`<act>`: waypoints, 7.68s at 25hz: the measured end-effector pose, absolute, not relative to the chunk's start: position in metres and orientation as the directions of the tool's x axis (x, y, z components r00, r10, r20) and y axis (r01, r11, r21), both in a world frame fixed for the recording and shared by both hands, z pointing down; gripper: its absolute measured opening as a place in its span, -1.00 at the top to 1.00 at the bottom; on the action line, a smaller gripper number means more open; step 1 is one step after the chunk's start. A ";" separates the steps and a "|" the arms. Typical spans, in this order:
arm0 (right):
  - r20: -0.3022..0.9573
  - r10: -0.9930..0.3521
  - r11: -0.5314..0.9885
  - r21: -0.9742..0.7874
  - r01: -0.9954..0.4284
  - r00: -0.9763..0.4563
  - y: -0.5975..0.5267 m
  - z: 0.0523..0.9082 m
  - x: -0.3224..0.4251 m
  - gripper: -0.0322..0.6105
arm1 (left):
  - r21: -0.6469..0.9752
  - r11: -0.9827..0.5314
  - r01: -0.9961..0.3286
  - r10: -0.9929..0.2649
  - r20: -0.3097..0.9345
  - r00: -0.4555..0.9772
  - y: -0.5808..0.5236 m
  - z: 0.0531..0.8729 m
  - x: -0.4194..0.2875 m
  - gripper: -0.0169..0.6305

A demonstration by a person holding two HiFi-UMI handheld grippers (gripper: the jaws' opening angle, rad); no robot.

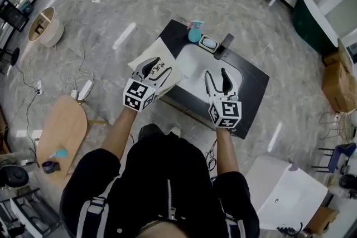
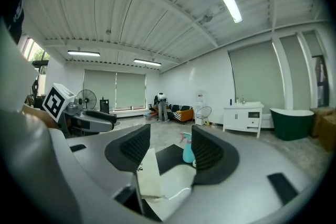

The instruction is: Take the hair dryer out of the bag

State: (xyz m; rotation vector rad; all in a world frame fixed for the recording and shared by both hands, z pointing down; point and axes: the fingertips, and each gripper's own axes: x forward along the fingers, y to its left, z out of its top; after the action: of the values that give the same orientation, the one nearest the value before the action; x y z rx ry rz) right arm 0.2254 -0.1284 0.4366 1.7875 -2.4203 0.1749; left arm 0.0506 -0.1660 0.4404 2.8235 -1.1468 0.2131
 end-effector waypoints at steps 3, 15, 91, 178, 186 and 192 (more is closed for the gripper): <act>0.171 -0.933 0.317 -0.023 -0.948 -0.317 -0.137 0.442 0.225 0.15 | 0.021 -0.700 -0.714 -0.701 0.170 0.693 -0.168 0.446 0.050 0.22; 0.178 -0.926 0.334 -0.020 -0.942 -0.332 -0.145 0.448 0.218 0.15 | 0.023 -0.690 -0.724 -0.709 0.180 0.682 -0.175 0.455 0.041 0.22; 0.363 -0.892 0.275 -0.042 -0.961 -0.271 -0.136 0.520 0.208 0.12 | -0.056 -0.813 -0.580 -0.456 0.681 0.573 -0.160 0.697 0.040 0.76; 0.657 -0.395 0.158 -0.640 -0.752 -0.643 -0.169 0.758 0.057 0.41 | 0.185 -0.696 -0.693 -0.494 0.577 0.651 -0.214 0.628 0.007 0.76; 0.647 -0.398 0.129 -0.662 -0.738 -0.650 -0.169 0.756 0.055 0.57 | 0.163 -0.708 -0.687 -0.495 0.580 0.647 -0.216 0.628 0.007 0.76; 0.655 -0.401 0.133 -0.650 -0.748 -0.641 -0.165 0.756 0.055 0.61 | 0.156 -0.713 -0.684 -0.493 0.583 0.646 -0.214 0.628 0.005 0.76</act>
State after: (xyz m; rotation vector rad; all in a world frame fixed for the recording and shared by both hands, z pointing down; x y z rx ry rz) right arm 0.0549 -0.1648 0.7562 1.1146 -2.0949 1.5097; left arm 0.0045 -0.2143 0.6277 2.5041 -0.9333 0.7307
